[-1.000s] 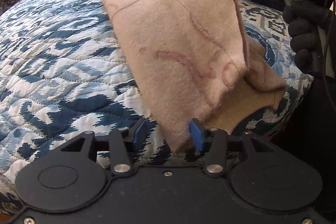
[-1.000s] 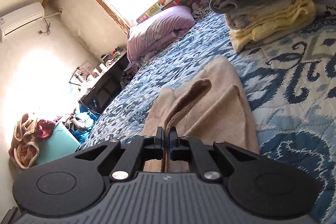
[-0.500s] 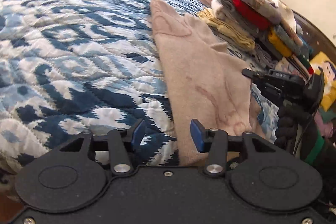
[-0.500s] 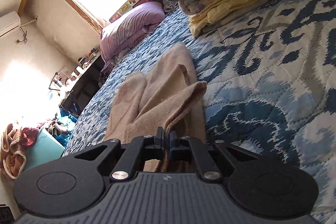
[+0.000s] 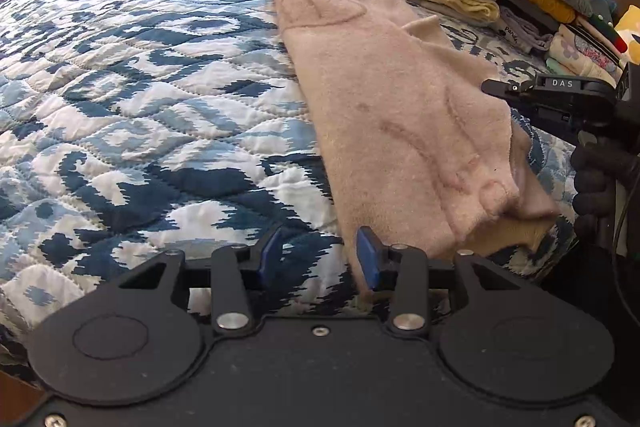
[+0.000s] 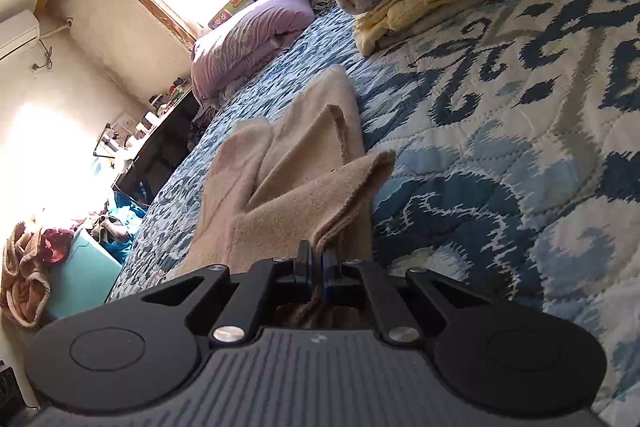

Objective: Fold clothes

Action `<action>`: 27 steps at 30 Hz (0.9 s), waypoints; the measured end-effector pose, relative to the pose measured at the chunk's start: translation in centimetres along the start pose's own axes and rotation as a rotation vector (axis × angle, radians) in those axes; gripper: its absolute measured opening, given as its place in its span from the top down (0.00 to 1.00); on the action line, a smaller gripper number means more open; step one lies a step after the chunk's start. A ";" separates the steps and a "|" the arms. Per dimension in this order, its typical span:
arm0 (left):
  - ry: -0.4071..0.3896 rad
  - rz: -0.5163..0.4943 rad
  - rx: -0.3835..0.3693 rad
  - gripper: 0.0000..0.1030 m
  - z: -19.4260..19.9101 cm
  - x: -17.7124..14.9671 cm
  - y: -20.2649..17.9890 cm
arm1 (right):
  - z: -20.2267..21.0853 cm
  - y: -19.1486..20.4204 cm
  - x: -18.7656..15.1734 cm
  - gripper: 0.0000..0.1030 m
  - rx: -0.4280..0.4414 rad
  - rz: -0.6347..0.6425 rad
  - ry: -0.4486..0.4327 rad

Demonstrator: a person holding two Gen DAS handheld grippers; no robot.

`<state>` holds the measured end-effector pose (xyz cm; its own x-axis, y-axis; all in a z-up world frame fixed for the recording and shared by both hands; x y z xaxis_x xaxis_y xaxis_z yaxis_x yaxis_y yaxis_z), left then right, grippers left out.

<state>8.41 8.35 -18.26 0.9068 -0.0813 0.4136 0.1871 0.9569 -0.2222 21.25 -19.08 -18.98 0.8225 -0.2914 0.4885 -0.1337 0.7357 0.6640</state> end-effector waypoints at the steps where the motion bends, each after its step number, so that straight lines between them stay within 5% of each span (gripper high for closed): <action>1: 0.003 0.012 -0.014 0.63 0.0 0.0 0.2 | 0.1 0.0 0.1 0.94 0.004 -0.002 -0.004; 10: -0.028 0.115 -0.144 0.63 0.7 0.1 0.9 | 2.3 2.8 1.9 0.94 0.086 0.037 -0.073; 17: 0.031 0.014 -0.092 0.63 -0.2 0.0 -0.6 | 2.9 2.5 3.0 0.94 0.100 0.032 -0.106; 21: 0.062 0.006 -0.075 0.62 -0.8 -0.1 -0.5 | 0.4 0.4 1.5 0.94 0.021 0.047 -0.011; 27: 0.067 0.016 -0.096 0.62 -0.7 -0.1 -0.2 | 0.0 -1.1 0.4 0.93 0.031 0.027 -0.013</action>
<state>8.55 7.95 -18.87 0.9325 -0.0879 0.3502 0.2049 0.9274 -0.3130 21.78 -20.01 -19.54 0.8109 -0.2802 0.5137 -0.1728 0.7241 0.6677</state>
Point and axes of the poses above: each gripper's, at about its wrist camera, not at the fingertips, and z roughly against the way its jaws point, y to its left, x to its top, the point moved 9 cm from there along -z, roughly the way its jaws point, and after that the axes turned 13 degrees about y, right-handed, at the moved point
